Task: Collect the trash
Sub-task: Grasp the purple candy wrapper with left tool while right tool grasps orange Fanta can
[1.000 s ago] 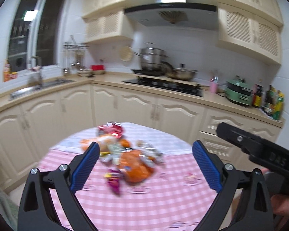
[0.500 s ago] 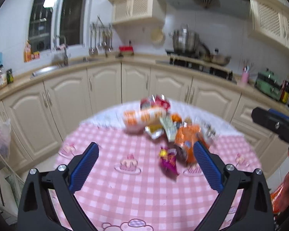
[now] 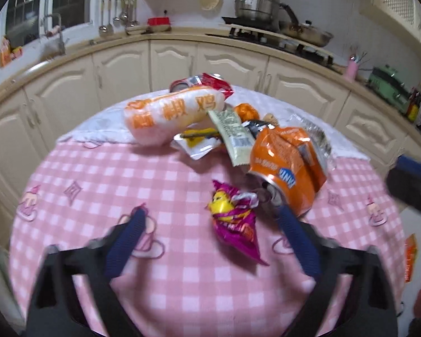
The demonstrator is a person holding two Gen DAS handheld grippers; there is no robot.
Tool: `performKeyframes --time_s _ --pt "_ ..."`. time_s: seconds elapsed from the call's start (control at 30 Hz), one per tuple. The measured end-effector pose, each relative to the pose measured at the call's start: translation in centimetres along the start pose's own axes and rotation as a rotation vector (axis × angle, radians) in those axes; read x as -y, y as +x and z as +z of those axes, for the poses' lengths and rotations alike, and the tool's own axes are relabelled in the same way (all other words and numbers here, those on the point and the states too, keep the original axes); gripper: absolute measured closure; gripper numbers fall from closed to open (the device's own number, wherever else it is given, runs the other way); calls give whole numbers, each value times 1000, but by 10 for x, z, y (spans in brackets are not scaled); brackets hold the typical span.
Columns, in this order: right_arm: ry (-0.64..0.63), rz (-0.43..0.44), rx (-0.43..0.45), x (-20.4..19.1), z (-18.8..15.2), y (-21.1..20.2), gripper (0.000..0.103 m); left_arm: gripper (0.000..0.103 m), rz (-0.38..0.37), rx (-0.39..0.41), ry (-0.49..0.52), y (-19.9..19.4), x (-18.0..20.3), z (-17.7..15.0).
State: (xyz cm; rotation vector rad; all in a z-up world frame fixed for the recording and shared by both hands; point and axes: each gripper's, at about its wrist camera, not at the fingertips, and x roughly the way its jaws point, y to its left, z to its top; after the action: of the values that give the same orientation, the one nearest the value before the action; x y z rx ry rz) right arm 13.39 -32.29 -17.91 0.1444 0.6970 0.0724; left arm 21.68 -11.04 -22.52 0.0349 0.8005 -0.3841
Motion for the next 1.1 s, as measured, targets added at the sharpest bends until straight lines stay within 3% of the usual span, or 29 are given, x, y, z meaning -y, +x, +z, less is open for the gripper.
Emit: performKeyframes --time_s 0.03,0.1,0.27,0.5,0.57,0.7,1.1 --pt "-6 5 -12 -2 1 6 6 63 -25 -11 -5 3 -3 1" --pt "-18 9 -34 -6 1 17 6 71 -79 -18 -24 7 -7 1" --pt "-82 25 -99 -27 4 55 6 73 -48 22 -38 -6 -23 -6" --pt "-147 -16 -130 -45 7 92 7 73 -16 37 -80 -23 -49 -16" --pt "-136 -25 -119 -41 7 92 17 72 -18 39 -84 -26 -53 -19" --pt "-131 -6 -107 -36 7 85 24 72 -22 50 -80 -31 -53 -21" --pt "-77 62 -71 -27 2 55 30 72 -26 73 -67 -44 -41 -20"
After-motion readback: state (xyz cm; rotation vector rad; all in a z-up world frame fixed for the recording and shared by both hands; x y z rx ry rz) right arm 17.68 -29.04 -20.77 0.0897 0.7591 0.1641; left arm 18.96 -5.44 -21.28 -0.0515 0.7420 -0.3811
